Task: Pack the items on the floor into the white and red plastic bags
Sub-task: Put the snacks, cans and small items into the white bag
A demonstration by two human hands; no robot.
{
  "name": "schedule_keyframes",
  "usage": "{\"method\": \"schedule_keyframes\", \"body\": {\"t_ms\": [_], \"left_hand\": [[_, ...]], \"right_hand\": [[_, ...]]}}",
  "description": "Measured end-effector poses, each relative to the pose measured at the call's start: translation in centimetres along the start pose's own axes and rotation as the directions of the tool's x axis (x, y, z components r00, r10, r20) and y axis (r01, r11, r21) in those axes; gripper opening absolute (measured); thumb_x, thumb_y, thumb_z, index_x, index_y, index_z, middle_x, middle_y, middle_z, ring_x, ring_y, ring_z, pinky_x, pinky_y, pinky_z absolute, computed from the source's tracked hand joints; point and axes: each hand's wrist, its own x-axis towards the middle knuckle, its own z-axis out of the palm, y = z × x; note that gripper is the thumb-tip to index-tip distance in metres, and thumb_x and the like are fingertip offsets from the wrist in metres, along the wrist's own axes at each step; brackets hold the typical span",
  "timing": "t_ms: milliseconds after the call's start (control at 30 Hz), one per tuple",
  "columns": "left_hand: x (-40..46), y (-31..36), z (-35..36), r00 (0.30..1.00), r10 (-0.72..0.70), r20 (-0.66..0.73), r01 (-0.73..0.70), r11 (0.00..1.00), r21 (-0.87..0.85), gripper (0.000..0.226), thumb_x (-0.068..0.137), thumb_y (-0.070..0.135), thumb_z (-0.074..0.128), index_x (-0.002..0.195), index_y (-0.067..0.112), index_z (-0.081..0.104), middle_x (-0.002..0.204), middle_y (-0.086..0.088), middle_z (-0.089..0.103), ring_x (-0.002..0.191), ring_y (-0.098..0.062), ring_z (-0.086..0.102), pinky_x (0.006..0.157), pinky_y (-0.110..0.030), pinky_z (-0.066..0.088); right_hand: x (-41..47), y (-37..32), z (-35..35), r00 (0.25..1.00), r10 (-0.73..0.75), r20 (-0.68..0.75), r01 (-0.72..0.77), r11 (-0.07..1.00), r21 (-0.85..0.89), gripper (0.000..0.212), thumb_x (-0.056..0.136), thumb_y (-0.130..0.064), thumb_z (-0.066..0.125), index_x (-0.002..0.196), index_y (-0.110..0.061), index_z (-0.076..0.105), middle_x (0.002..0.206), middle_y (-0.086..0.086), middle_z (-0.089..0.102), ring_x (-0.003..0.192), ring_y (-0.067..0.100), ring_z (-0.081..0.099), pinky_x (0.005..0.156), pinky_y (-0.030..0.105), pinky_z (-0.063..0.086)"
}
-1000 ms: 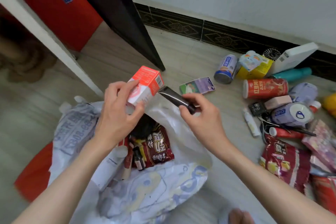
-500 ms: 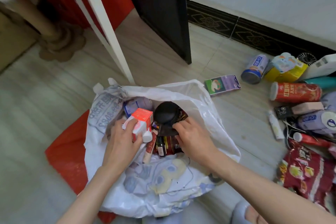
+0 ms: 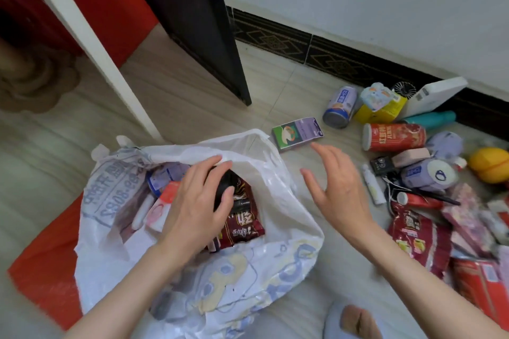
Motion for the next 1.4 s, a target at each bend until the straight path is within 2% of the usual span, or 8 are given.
{"method": "schedule_keyframes", "body": {"t_ms": [133, 200, 333, 567, 800, 1100, 1267, 1400], "left_hand": [[7.3, 2.7, 2.8, 0.966, 0.2, 0.165, -0.215, 0.974, 0.076, 0.054, 0.089, 0.044, 0.03, 0.137, 0.019, 0.035, 0.142, -0.014, 0.034, 0.131, -0.029, 0.031, 0.106, -0.043, 0.029], [11.3, 3.6, 5.2, 0.939, 0.169, 0.3, -0.217, 0.967, 0.134, 0.063, 0.087, 0.053, 0.02, 0.144, 0.026, 0.022, 0.15, -0.014, 0.019, 0.137, -0.031, 0.017, 0.11, -0.044, 0.02], [17.4, 4.2, 10.3, 0.872, -0.003, 0.489, -0.1, 0.978, 0.184, 0.064, 0.094, 0.042, 0.038, 0.147, 0.029, 0.004, 0.155, -0.014, 0.0, 0.141, -0.033, 0.0, 0.113, -0.046, 0.009], [19.2, 2.5, 16.4, 0.814, -0.023, 0.58, -0.187, 0.936, 0.299, 0.078, 0.089, 0.038, 0.051, 0.147, 0.024, 0.001, 0.153, -0.018, 0.001, 0.14, -0.035, 0.007, 0.113, -0.044, 0.016], [18.5, 2.6, 16.6, 0.901, 0.043, 0.432, -0.159, 0.958, 0.237, 0.068, 0.085, 0.025, 0.057, 0.144, 0.025, 0.023, 0.134, -0.019, 0.035, 0.12, -0.035, 0.035, 0.098, -0.038, 0.033], [14.6, 5.8, 8.6, 0.974, 0.221, 0.054, -0.217, 0.974, -0.07, 0.065, 0.074, 0.039, 0.048, 0.137, 0.024, 0.039, 0.121, -0.015, 0.048, 0.108, -0.028, 0.047, 0.089, -0.036, 0.043], [11.1, 4.3, 2.3, 0.988, 0.113, -0.109, -0.117, 0.993, -0.031, 0.062, 0.075, 0.04, 0.051, 0.135, 0.023, 0.042, 0.12, -0.011, 0.047, 0.104, -0.024, 0.044, 0.089, -0.028, 0.037], [6.3, 1.5, -2.1, 0.984, 0.002, -0.176, -0.003, 1.0, -0.006, 0.062, 0.076, 0.045, 0.05, 0.134, 0.023, 0.042, 0.12, -0.011, 0.047, 0.106, -0.025, 0.044, 0.09, -0.026, 0.035]], "right_hand": [[-1.1, 7.5, -1.0, 0.958, 0.281, 0.049, -0.271, 0.951, -0.148, 0.044, 0.087, -0.023, 0.058, 0.125, -0.002, 0.05, 0.118, 0.02, 0.057, 0.109, 0.037, 0.053, 0.093, 0.043, 0.043], [-1.4, 10.5, -0.7, 0.922, 0.379, 0.08, -0.358, 0.912, -0.201, 0.045, 0.085, -0.016, 0.061, 0.126, -0.001, 0.05, 0.119, 0.023, 0.055, 0.109, 0.04, 0.052, 0.092, 0.046, 0.043], [-1.5, 13.5, 0.4, 0.853, 0.506, 0.126, -0.46, 0.844, -0.275, 0.043, 0.087, -0.013, 0.057, 0.127, 0.0, 0.048, 0.117, 0.025, 0.053, 0.105, 0.042, 0.051, 0.087, 0.046, 0.043], [-1.4, 15.3, 2.5, 0.804, 0.565, 0.186, -0.507, 0.814, -0.283, 0.047, 0.085, -0.006, 0.054, 0.13, 0.0, 0.042, 0.117, 0.024, 0.05, 0.107, 0.041, 0.049, 0.086, 0.046, 0.042], [0.3, 14.6, 2.9, 0.79, 0.592, 0.16, -0.582, 0.806, -0.104, 0.048, 0.083, 0.0, 0.05, 0.13, -0.004, 0.04, 0.12, 0.022, 0.05, 0.111, 0.039, 0.047, 0.094, 0.045, 0.038], [3.6, 5.9, 0.1, 0.817, 0.568, 0.1, -0.545, 0.702, 0.459, 0.031, 0.079, -0.002, 0.062, 0.107, -0.014, 0.057, 0.085, -0.017, 0.056, 0.077, -0.002, 0.054, 0.071, 0.007, 0.041], [3.5, -0.1, -0.5, 0.882, 0.455, 0.124, -0.458, 0.761, 0.46, 0.03, 0.079, -0.008, 0.061, 0.106, -0.016, 0.056, 0.096, 0.001, 0.061, 0.083, 0.014, 0.056, 0.08, 0.031, 0.047], [2.2, -6.2, -0.8, 0.97, 0.196, 0.142, -0.239, 0.871, 0.429, 0.029, 0.081, -0.01, 0.06, 0.109, -0.015, 0.055, 0.099, -0.004, 0.056, 0.084, 0.007, 0.051, 0.075, 0.011, 0.036]]}}
